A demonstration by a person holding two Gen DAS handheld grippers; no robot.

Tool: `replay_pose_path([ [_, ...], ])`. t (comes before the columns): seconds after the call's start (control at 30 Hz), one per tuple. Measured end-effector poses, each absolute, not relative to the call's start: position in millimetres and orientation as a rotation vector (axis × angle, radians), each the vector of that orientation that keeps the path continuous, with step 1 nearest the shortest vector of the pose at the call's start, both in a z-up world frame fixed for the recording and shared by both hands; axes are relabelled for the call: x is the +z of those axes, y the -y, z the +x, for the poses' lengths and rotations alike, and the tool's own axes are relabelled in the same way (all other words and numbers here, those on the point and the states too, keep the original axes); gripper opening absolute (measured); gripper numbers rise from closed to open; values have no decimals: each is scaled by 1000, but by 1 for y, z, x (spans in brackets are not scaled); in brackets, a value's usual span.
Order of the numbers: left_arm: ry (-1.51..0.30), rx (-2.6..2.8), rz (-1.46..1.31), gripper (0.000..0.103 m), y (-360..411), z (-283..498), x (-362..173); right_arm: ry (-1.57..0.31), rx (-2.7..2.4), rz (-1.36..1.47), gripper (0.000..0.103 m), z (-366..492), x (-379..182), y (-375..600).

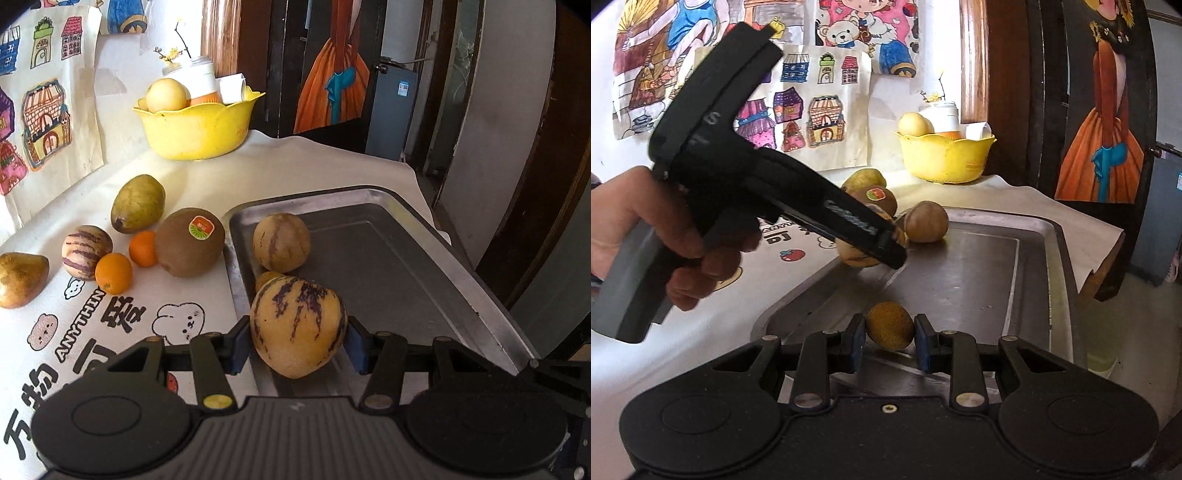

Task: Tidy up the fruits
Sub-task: 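Carry the pepino in left tool into the tray while right tool carries its fruit, then open left tool to release the pepino in tray while right tool releases its fruit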

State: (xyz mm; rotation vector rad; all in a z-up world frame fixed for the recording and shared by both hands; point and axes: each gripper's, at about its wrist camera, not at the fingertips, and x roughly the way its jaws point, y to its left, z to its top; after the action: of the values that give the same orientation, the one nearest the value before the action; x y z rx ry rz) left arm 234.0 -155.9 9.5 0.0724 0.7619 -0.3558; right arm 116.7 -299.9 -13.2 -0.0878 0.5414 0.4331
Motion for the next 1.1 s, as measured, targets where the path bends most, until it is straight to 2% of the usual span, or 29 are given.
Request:
replay_pose_path([
  [0.97, -790, -379, 99, 57, 172, 237, 4, -537, 462, -118, 32, 113, -16, 286],
  [1.1, -803, -386, 84, 57, 171, 237, 3, -535, 458, -114, 35, 111, -16, 287],
])
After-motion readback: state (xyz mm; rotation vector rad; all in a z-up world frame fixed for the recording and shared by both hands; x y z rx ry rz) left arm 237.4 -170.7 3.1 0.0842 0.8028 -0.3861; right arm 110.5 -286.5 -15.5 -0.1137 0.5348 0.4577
